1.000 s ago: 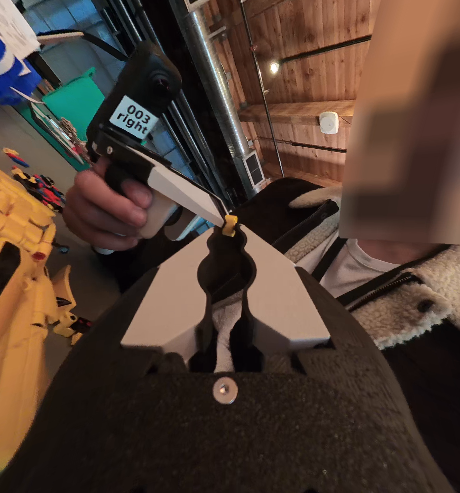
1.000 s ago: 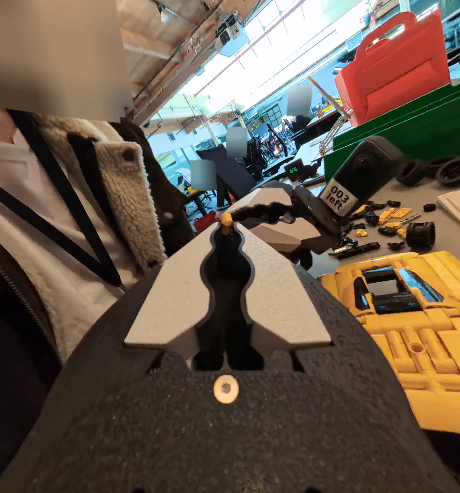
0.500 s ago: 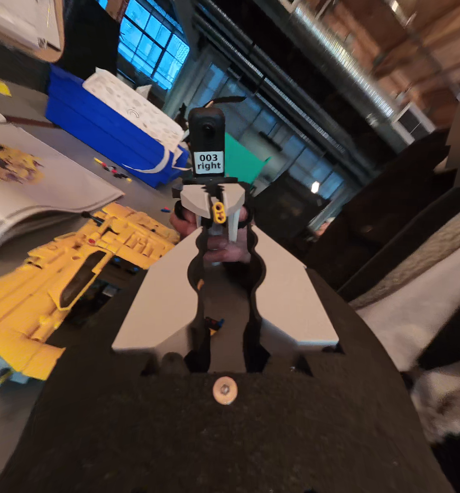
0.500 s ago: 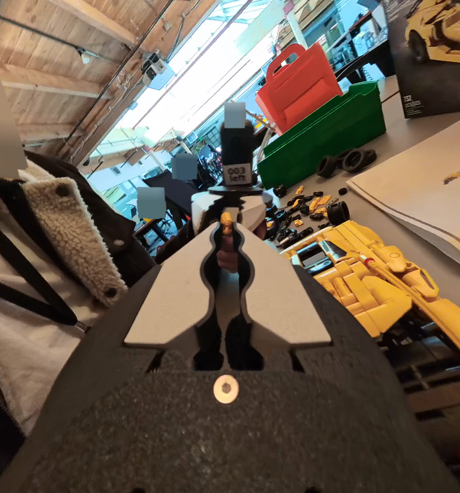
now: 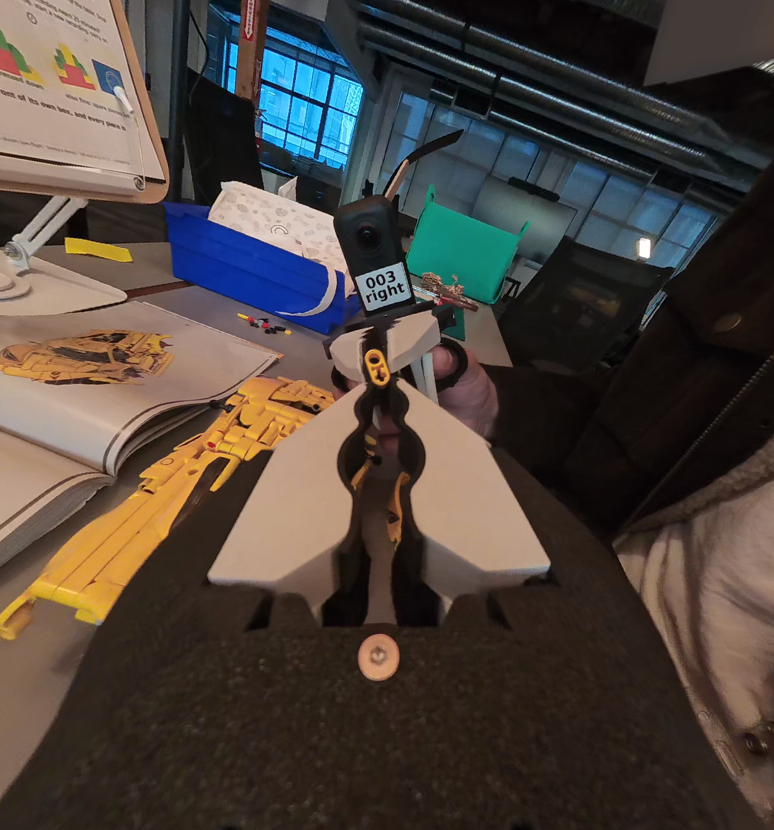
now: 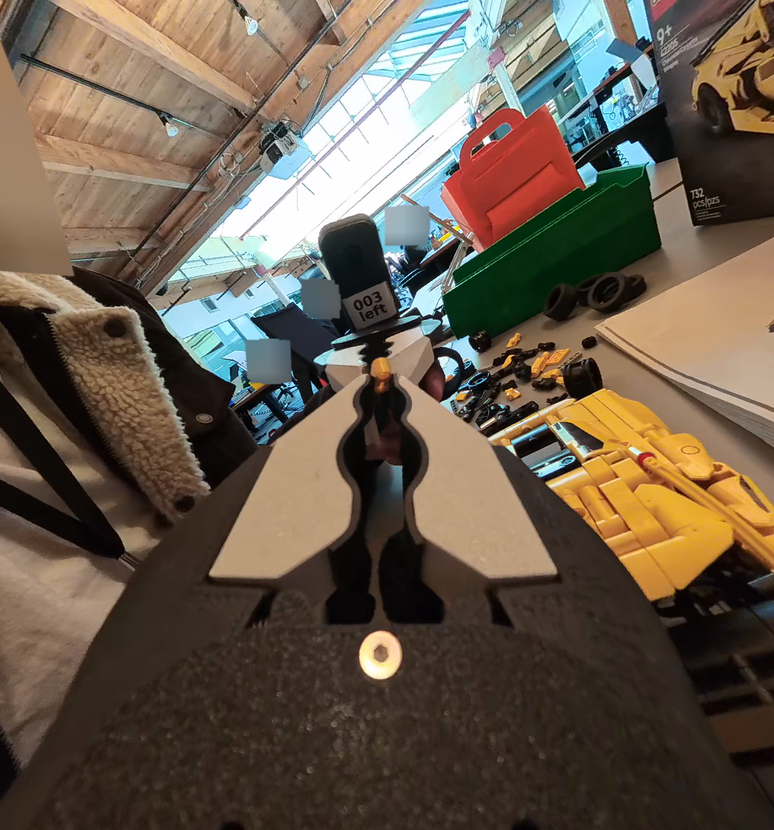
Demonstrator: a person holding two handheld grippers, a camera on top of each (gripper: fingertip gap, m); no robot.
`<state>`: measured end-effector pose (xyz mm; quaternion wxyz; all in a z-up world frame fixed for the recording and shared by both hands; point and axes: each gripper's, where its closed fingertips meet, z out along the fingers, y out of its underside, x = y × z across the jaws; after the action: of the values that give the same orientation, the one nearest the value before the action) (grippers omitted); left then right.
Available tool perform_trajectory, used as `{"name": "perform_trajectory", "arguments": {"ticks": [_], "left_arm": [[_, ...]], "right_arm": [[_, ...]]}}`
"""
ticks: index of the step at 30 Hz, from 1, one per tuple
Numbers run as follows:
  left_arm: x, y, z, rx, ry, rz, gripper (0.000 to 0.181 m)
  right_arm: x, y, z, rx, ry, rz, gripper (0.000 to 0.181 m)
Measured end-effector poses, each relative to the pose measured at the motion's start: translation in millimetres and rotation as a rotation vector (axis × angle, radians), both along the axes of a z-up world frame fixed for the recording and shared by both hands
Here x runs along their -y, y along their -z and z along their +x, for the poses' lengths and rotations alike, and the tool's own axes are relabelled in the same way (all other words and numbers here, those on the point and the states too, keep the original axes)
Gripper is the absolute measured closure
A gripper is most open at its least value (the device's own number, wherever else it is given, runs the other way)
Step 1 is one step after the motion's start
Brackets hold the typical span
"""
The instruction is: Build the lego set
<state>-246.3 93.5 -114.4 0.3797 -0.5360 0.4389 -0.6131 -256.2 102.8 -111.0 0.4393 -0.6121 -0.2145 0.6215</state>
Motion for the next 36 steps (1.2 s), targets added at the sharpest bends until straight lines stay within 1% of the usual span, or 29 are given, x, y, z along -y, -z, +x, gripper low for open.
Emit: {"name": "perform_trajectory", "arguments": {"ticks": [7, 9, 10, 11, 13, 15, 17, 20, 22, 25, 27, 28, 31, 36], "left_arm": [[-5.7, -3.3, -2.7, 0.025, -0.017, -0.036, 0.174], [-7.4, -3.1, -2.9, 0.027, -0.025, -0.042, 0.173], [-8.4, -2.5, -2.8, 0.025, -0.028, -0.048, 0.171], [-9.8, -1.8, -2.6, 0.022, -0.032, -0.06, 0.167], [-13.4, -0.2, -2.3, 0.019, -0.037, -0.105, 0.162], [-18.2, -0.4, -2.3, 0.032, -0.04, -0.179, 0.158], [-19.6, -3.5, -1.4, 0.065, -0.025, -0.27, 0.155], [-20.6, 0.6, 5.2, 0.068, -0.032, -0.356, 0.153], [-23.1, 3.1, 9.1, 0.071, -0.053, -0.403, 0.152], [-26.6, -2.4, 10.6, 0.141, -0.053, -0.512, 0.152], [-27.8, -7.9, 9.2, 0.196, -0.037, -0.578, 0.154], [-28.2, -9.6, 8.4, 0.213, -0.032, -0.601, 0.155], [-29.6, -8.6, 7.3, 0.226, -0.027, -0.638, 0.166], [-31.7, -8.2, 5.1, 0.264, 0.023, -0.746, 0.168]], "right_arm": [[-3.2, 1.7, 2.8, 0.026, 0.028, 0.01, 0.176], [-5.0, 2.5, 3.9, 0.063, 0.061, 0.042, 0.176], [-7.3, 3.0, 5.0, 0.102, 0.101, 0.079, 0.177], [-10.1, 4.7, 6.2, 0.172, 0.156, 0.14, 0.177], [-14.3, 9.1, 7.8, 0.366, 0.27, 0.323, 0.176], [-17.7, 11.8, 9.0, 0.568, 0.383, 0.53, 0.176], [-23.2, 11.8, 12.7, 0.732, 0.521, 0.694, 0.176], [-25.5, 5.1, 16.0, 0.892, 0.708, 0.923, 0.176], [-24.5, 4.1, 13.8, 1.0, 0.773, 1.064, 0.176], [-25.1, 0.0, 13.9, 1.12, 0.88, 1.234, 0.176], [-24.4, 4.7, 9.5, 1.172, 0.858, 1.294, 0.176], [-24.0, 3.7, 9.0, 1.183, 0.875, 1.316, 0.176], [-22.2, 0.8, 6.7, 1.196, 0.902, 1.367, 0.176], [-23.4, 1.3, 5.0, 1.233, 0.914, 1.4, 0.176]]}}
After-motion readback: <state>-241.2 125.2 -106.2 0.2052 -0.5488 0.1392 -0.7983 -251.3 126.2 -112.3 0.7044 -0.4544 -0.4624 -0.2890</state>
